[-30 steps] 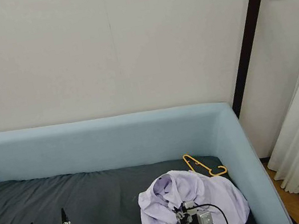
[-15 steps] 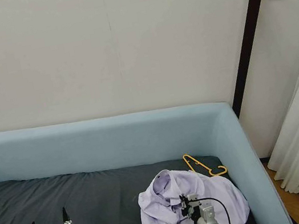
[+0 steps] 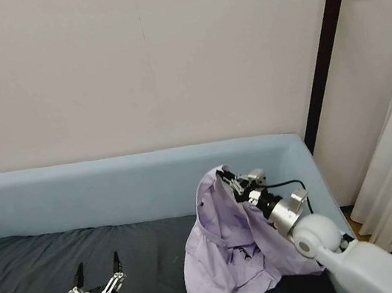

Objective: Pick up the clothes from the sofa and hang them on the clothes hanger.

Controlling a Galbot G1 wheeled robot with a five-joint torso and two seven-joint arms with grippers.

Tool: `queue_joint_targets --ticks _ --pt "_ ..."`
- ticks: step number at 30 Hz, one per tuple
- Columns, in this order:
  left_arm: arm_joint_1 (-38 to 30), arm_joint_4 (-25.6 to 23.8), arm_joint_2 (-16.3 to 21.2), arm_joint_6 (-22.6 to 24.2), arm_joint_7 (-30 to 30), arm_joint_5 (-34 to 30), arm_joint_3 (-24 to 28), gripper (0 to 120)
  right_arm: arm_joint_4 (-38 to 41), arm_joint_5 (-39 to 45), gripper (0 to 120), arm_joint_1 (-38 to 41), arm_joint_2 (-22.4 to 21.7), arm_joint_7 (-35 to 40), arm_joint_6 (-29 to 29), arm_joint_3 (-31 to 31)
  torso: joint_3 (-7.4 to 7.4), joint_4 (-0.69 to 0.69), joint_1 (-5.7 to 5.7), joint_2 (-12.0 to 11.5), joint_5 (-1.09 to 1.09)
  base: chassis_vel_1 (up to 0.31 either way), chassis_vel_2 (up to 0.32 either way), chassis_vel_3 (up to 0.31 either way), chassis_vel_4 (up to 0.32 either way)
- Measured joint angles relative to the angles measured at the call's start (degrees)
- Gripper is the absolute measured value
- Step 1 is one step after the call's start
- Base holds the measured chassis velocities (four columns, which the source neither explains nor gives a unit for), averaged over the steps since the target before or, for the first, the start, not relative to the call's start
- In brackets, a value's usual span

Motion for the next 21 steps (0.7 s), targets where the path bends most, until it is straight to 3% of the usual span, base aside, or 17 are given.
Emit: queue_joint_targets --ticks 1,5,10,21 --pt "0.0 0.0 0.0 0.0 0.0 0.0 0.0 100 0.0 0.0 0 0.0 0.0 0.0 0.0 0.0 0.00 0.00 0.00 0.0 0.00 0.000 0.000 0.000 0.000" --pt "-3.2 1.6 2.5 -1.0 9.7 -2.5 3.0 100 5.3 3.1 0 1.3 -2.8 1.2 -1.7 0.5 0.00 -0.03 0.00 0.0 0.00 0.000 0.000 0.000 0.000" --pt "-6.5 3.2 4.7 -0.3 15.2 -3.7 6.6 100 7.8 4.9 0 2.3 -4.4 3.0 -2.7 0.9 0.00 -0.03 0.00 0.0 0.00 0.000 0.000 0.000 0.000" --pt "-11.3 9.9 5.2 1.1 18.0 -0.4 12.0 100 7.9 6.6 0 4.4 -5.8 5.3 -3.4 2.1 0.00 -0.01 0.00 0.0 0.00 0.000 0.000 0.000 0.000"
